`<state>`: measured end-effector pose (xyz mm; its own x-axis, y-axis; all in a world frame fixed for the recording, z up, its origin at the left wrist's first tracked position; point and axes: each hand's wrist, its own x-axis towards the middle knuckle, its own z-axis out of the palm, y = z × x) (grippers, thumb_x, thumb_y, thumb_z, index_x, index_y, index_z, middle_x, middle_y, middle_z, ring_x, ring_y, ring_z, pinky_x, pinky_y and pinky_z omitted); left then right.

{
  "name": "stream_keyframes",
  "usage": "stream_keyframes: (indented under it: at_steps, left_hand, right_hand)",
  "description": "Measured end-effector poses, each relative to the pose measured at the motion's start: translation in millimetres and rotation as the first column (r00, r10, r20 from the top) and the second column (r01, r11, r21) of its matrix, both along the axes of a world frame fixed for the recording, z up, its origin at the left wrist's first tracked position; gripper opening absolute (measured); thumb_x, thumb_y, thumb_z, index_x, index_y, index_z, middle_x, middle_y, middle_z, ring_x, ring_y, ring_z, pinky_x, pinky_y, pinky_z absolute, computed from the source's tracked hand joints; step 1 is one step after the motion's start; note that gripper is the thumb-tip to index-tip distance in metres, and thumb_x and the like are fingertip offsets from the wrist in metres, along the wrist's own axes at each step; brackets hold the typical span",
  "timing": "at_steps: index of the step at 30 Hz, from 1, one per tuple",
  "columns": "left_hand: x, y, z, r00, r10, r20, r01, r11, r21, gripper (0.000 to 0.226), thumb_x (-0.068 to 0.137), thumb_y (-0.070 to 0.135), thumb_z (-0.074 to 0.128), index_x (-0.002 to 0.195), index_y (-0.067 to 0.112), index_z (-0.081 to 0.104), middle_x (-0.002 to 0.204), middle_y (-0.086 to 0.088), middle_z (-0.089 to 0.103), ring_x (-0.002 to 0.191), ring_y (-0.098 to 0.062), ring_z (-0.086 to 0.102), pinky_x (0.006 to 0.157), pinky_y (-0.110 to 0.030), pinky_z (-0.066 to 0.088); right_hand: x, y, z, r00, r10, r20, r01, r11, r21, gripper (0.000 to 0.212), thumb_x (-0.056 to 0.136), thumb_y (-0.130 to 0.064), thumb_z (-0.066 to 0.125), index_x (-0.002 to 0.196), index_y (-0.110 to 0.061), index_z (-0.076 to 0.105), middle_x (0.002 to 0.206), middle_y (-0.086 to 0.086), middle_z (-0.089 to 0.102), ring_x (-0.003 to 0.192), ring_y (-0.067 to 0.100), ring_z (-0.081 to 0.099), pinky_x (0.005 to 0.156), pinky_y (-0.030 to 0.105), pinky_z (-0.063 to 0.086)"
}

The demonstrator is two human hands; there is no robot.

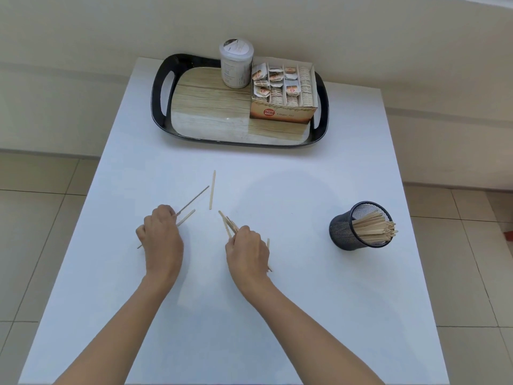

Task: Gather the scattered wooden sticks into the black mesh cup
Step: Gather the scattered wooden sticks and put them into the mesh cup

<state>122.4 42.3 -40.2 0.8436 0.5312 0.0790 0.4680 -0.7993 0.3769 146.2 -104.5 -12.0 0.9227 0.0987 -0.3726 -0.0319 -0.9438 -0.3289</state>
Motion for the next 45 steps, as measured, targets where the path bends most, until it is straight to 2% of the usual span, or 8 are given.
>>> stream_keyframes:
  at_steps: [3, 8, 15, 24, 28, 34, 41, 45]
  left_hand:
    - [-0.1, 3.6, 9.6, 0.983, 0.135, 0.127, -0.079, 0.926, -0.368, 0.032, 0.087, -0.013, 0.026, 0.096, 0.015, 0.041, 0.086, -0.006, 0.051, 0.077, -0.024, 0.045, 0.061, -0.031, 0.035]
    - [4.5, 4.9, 15.9, 0.980, 0.170, 0.107, -0.095, 0.861, -0.500, 0.014, 0.101, 0.006, 0.033, 0.098, 0.013, 0.044, 0.090, -0.006, 0.053, 0.080, -0.024, 0.048, 0.063, -0.031, 0.034]
    - [7.8, 0.3, 8.0, 1.000, 0.009, 0.007, -0.006, 0.947, -0.323, 0.012, 0.088, 0.009, 0.065, 0.098, 0.005, 0.062, 0.084, -0.006, 0.051, 0.080, -0.021, 0.047, 0.070, -0.027, 0.032]
    - [7.6, -4.5, 9.7, 0.993, -0.067, -0.096, 0.058, 0.995, -0.087, 0.010, 0.093, -0.001, 0.051, 0.099, -0.004, 0.059, 0.097, -0.021, 0.055, 0.085, -0.036, 0.050, 0.077, -0.045, 0.043]
    - [3.9, -6.4, 4.1, 0.994, -0.025, -0.106, 0.019, 0.998, -0.052, 0.017, 0.095, 0.002, 0.053, 0.110, -0.006, 0.054, 0.103, -0.024, 0.052, 0.087, -0.039, 0.049, 0.075, -0.045, 0.041]
    - [1.9, -8.7, -5.2, 0.992, -0.044, -0.119, 0.050, 0.997, 0.056, 0.011, 0.094, -0.007, 0.045, 0.094, -0.006, 0.056, 0.089, -0.023, 0.051, 0.076, -0.035, 0.048, 0.064, -0.044, 0.037]
    - [2.4, -12.7, -7.1, 0.990, -0.036, -0.134, 0.054, 0.989, 0.136, 0.013, 0.090, -0.011, 0.044, 0.091, -0.006, 0.055, 0.086, -0.023, 0.051, 0.071, -0.035, 0.047, 0.060, -0.042, 0.034]
    - [-1.2, -12.2, -7.7, 0.991, -0.009, -0.135, 0.029, 0.989, 0.143, 0.018, 0.084, -0.017, 0.043, 0.092, -0.004, 0.054, 0.083, -0.022, 0.051, 0.070, -0.034, 0.047, 0.058, -0.043, 0.035]
  right_hand:
    - [6.1, 2.8, 1.7, 0.997, -0.050, -0.062, 0.050, 0.999, -0.005, 0.014, 0.093, -0.010, 0.045, 0.098, -0.005, 0.057, 0.086, 0.009, 0.059, 0.088, 0.027, 0.065, 0.061, 0.029, 0.032]
    - [11.6, 5.3, 2.3, 0.996, -0.034, -0.077, 0.032, 0.999, -0.030, 0.015, 0.093, -0.004, 0.047, 0.101, -0.003, 0.059, 0.091, 0.010, 0.060, 0.092, 0.028, 0.065, 0.063, 0.029, 0.033]
    - [-2.7, 7.2, 3.3, 0.997, 0.051, 0.055, -0.049, 0.998, -0.038, 0.016, 0.094, 0.003, 0.046, 0.101, -0.007, 0.056, 0.102, 0.010, 0.059, 0.090, 0.028, 0.062, 0.064, 0.030, 0.030]
    - [-3.2, 16.0, -4.0, 1.000, 0.030, 0.004, -0.030, 0.999, -0.028, 0.018, 0.093, -0.001, 0.045, 0.108, -0.005, 0.053, 0.102, 0.012, 0.057, 0.086, 0.026, 0.063, 0.061, 0.029, 0.034]
    - [-0.9, 17.1, -2.4, 0.982, -0.057, 0.182, 0.053, 0.998, 0.027, 0.013, 0.089, 0.000, 0.049, 0.101, -0.002, 0.054, 0.086, 0.012, 0.062, 0.074, 0.027, 0.062, 0.056, 0.030, 0.033]
    - [-6.2, 17.0, -3.8, 0.998, -0.014, 0.057, 0.007, 0.993, 0.121, 0.026, 0.091, 0.004, 0.030, 0.114, -0.005, 0.038, 0.097, 0.012, 0.057, 0.082, 0.027, 0.047, 0.069, 0.036, 0.037]
    - [-7.8, 19.9, 0.0, 0.994, -0.110, -0.018, 0.112, 0.987, 0.112, 0.037, 0.097, -0.043, 0.049, 0.111, -0.009, 0.044, 0.100, 0.006, 0.062, 0.092, 0.025, 0.063, 0.071, 0.031, 0.043]
    - [-10.4, 31.0, -2.7, 1.000, 0.001, -0.010, 0.000, 0.996, 0.087, 0.036, 0.094, -0.042, 0.056, 0.108, -0.010, 0.049, 0.099, 0.004, 0.061, 0.091, 0.023, 0.061, 0.075, 0.031, 0.044]
